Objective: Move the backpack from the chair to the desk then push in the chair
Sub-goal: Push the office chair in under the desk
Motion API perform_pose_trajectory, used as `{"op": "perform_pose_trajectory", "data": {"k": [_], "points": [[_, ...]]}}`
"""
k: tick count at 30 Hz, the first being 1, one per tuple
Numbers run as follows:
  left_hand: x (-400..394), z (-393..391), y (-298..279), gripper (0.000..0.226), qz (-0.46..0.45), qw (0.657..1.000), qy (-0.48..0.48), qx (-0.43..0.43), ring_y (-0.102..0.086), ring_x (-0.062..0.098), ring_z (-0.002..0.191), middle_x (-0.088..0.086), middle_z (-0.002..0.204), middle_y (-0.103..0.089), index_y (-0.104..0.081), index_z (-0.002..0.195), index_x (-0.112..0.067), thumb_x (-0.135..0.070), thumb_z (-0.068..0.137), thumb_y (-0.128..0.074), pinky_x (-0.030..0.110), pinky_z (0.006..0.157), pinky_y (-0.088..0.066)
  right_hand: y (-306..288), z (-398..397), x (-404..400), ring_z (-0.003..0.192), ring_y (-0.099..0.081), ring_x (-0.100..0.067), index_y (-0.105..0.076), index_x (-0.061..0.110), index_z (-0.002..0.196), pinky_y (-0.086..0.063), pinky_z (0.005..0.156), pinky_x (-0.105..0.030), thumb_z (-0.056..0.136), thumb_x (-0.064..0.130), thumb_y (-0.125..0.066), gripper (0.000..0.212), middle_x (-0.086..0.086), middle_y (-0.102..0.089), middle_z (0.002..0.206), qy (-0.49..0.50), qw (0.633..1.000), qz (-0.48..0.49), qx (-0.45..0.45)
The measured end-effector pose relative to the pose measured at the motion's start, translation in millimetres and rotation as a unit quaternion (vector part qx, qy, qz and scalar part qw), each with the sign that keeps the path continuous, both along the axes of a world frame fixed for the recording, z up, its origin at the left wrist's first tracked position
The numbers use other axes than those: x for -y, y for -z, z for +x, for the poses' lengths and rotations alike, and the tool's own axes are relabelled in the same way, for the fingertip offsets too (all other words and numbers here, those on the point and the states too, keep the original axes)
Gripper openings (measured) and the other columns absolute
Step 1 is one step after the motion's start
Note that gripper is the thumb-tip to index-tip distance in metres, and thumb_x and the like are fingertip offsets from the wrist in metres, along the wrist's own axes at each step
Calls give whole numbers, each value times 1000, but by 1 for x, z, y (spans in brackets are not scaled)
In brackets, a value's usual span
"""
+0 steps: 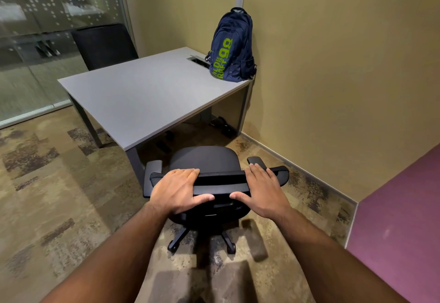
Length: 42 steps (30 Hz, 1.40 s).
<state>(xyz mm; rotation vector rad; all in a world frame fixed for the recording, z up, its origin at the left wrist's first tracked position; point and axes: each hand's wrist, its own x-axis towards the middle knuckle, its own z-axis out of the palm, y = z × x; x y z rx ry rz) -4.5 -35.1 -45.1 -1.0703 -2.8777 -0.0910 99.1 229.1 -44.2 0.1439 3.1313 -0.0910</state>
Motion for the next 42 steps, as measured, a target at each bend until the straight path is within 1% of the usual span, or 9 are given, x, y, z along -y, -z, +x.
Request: {"op": "perform_pose_trajectory", "data": {"k": [6,8,12,18,22,28,36,42], "points": [[-19,-22,0,114,-6,1000,-4,7,-55,22,134,2,148,-58,-48,149,-18,-101,77,-19,41,112,-40,-2,-24,-20,158,-10,-18,-22,16,163,-7,128,-45,77,98,-4,120,-3,-21,171,-9,1000,4,1],[-24,-30,0,114,-6,1000,-6,7,-55,22,134,3,149,-57,-48,150,-18,-101,77,-19,41,112,-40,-3,-33,-28,158,-10,-16,-22,17,162,-7,128,-45,78,98,-7,118,-2,-22,171,-24,1000,9,4],[-33,-46,0,114,-11,1000,-7,12,-54,22,134,2,149,-57,-47,151,-19,-101,77,-19,41,112,-40,-6,-57,-44,157,-12,-16,-26,20,161,-7,128,-47,82,96,-17,110,1,-27,169,-66,998,14,17],[-49,-67,0,111,-5,1000,-17,11,-55,22,133,2,149,-57,-47,150,-18,-99,80,-20,41,112,-41,-5,-93,-68,156,-17,-16,-29,22,161,-7,127,-47,80,99,-17,112,2,-31,167,-101,995,11,17],[-69,-82,0,109,-3,999,-33,4,-56,22,133,3,148,-58,-49,149,-18,-98,81,-19,41,111,-41,-4,-121,-93,155,-20,-15,-30,24,160,-9,126,-44,79,99,-18,111,3,-33,166,-119,993,5,15],[-101,-111,-4,111,-5,998,-54,15,-53,20,135,2,150,-56,-47,150,-19,-99,80,-17,40,113,-39,-3,-164,-128,153,-24,-13,-31,26,159,-10,125,-41,78,100,-18,111,5,-35,165,-137,990,-11,16],[-138,-160,-8,112,-13,996,-83,19,-53,21,135,2,149,-56,-47,150,-18,-99,79,-15,40,113,-40,1,-230,-167,151,-29,-12,-35,26,157,-13,124,-40,78,101,-20,110,7,-40,162,-166,986,-16,-4],[-171,-194,-5,111,-9,992,-125,30,-52,22,135,2,150,-55,-44,151,-20,-99,80,-16,42,113,-40,3,-287,-201,148,-33,-13,-38,26,156,-16,123,-40,78,100,-21,109,7,-44,159,-200,980,-17,-9]]}}
